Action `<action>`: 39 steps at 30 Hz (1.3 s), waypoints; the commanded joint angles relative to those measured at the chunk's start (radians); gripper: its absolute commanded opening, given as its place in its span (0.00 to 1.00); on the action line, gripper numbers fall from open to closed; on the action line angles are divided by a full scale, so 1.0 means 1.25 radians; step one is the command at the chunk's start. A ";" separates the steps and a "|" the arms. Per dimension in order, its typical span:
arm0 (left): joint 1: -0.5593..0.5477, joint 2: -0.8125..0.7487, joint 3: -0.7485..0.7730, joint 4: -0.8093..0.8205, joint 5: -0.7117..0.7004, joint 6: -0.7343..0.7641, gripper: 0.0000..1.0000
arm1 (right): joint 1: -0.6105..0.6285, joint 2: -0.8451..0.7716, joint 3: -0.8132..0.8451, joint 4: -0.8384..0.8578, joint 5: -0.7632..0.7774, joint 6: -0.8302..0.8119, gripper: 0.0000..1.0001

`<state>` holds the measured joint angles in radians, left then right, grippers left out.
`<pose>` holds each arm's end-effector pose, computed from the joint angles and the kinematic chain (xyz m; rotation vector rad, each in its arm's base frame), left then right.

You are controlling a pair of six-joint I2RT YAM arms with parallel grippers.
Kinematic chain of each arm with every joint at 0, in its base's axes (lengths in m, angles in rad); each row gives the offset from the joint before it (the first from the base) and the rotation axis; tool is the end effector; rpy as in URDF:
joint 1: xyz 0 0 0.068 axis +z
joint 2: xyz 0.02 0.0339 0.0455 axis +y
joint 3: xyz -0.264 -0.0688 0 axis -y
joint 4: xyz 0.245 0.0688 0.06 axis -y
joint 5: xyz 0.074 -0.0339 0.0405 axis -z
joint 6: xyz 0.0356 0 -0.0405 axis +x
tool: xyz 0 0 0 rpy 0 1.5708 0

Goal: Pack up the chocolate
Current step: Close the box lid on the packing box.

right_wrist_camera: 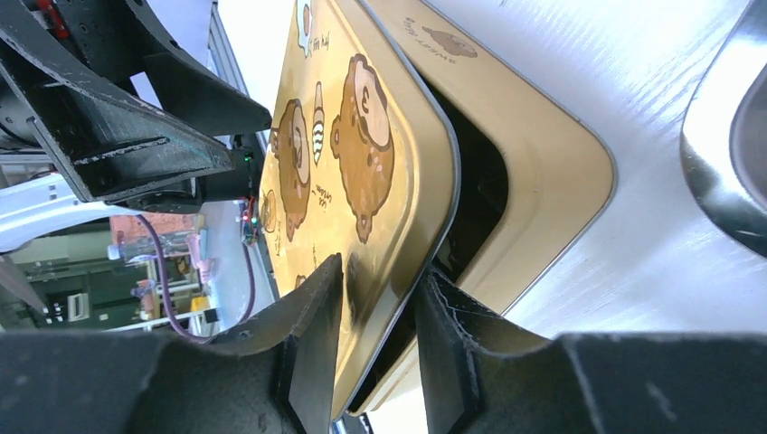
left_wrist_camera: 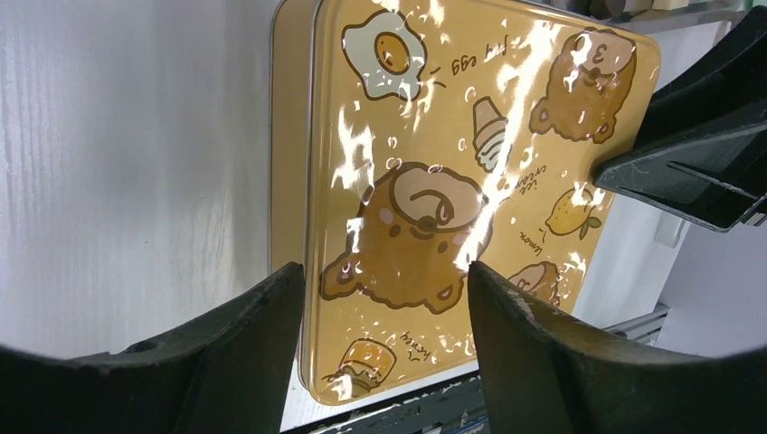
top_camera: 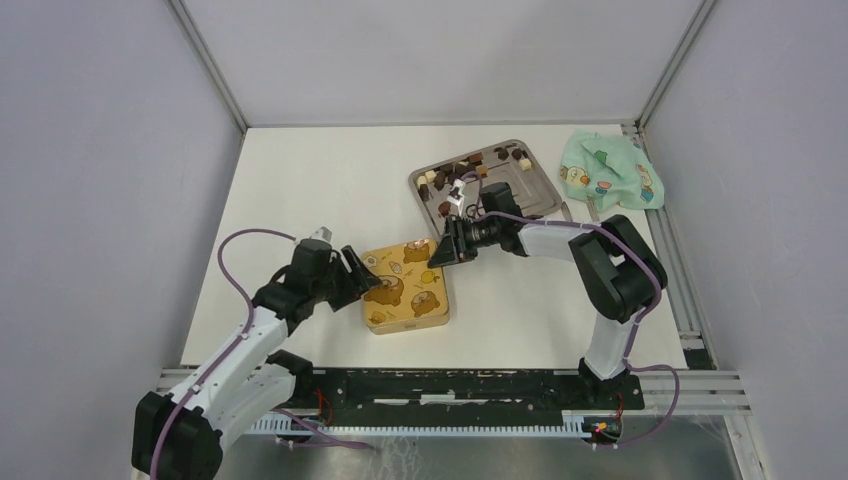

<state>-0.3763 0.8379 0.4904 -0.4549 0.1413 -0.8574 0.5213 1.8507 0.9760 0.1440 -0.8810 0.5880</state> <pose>0.1563 -0.0672 0.2041 -0.5253 2.4410 -0.7278 0.3055 0.2071 0.1532 -0.4302 2.4451 1.5449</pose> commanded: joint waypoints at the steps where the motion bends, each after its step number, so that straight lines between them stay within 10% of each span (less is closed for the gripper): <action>1: 0.001 0.017 0.001 0.041 0.024 0.035 0.72 | -0.009 -0.033 0.033 -0.068 0.052 -0.084 0.40; 19: 0.001 0.071 0.026 0.055 0.034 0.066 0.67 | -0.035 -0.157 0.083 -0.235 0.141 -0.486 0.50; 30: 0.001 0.099 0.029 0.088 0.054 0.068 0.68 | -0.018 -0.097 0.045 -0.265 0.177 -0.540 0.23; 39: 0.000 0.096 0.019 0.117 0.077 0.050 0.70 | 0.021 -0.030 0.066 -0.243 0.050 -0.476 0.20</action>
<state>-0.3763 0.9607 0.4908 -0.3809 0.1936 -0.8177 0.5346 1.7958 1.0340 -0.1982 -0.7155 -0.0483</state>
